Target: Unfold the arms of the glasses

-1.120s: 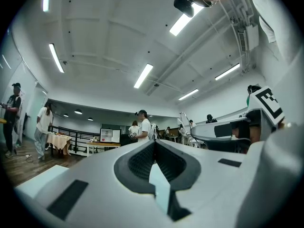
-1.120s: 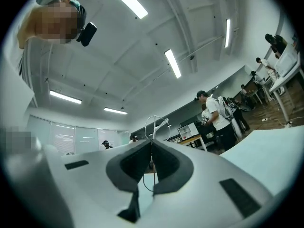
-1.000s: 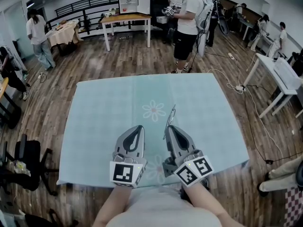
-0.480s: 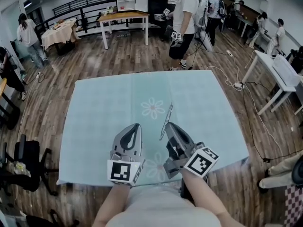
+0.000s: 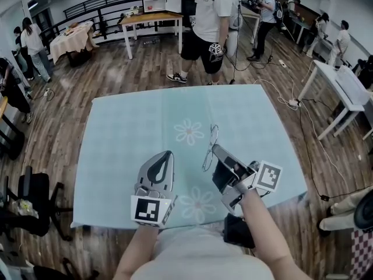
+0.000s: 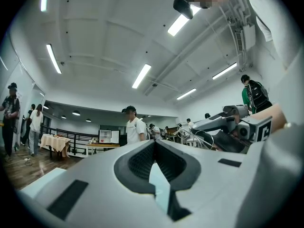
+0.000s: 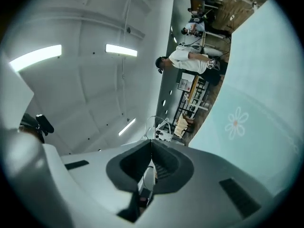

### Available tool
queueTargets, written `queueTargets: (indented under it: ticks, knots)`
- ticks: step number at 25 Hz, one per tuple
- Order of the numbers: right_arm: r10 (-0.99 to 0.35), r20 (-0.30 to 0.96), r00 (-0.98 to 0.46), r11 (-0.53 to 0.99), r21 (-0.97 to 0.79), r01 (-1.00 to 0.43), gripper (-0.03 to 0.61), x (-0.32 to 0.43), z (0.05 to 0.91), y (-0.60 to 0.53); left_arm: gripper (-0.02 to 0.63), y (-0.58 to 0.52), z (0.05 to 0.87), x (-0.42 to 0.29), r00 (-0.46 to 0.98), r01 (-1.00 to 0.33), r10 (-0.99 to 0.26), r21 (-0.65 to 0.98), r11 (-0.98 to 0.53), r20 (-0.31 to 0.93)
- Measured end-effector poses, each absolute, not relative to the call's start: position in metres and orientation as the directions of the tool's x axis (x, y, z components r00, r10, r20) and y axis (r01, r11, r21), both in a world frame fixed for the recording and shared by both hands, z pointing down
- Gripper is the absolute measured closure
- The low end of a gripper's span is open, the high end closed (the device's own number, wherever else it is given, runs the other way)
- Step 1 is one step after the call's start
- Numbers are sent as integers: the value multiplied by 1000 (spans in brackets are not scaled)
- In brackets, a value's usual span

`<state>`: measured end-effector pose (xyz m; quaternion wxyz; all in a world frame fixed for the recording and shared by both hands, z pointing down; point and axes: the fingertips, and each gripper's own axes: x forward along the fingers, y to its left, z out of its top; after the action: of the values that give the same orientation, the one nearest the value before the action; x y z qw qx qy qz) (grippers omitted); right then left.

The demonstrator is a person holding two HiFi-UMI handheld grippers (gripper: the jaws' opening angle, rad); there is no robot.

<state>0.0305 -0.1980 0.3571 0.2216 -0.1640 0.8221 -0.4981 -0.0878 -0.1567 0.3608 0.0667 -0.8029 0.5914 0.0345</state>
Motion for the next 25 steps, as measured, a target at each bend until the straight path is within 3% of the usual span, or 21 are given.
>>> queueTargets:
  ticks: [14,25]
  knots:
    - [-246,-158,-956,168,-979,119,568,14,382,-191,606,-165,367,-85,340,-940,-934,-84,-332,-112]
    - [-151,-96,-984,23,-995,93,568,15,408,-198,606,-167,372,-86,342,-938,-935,-88,-334,-99]
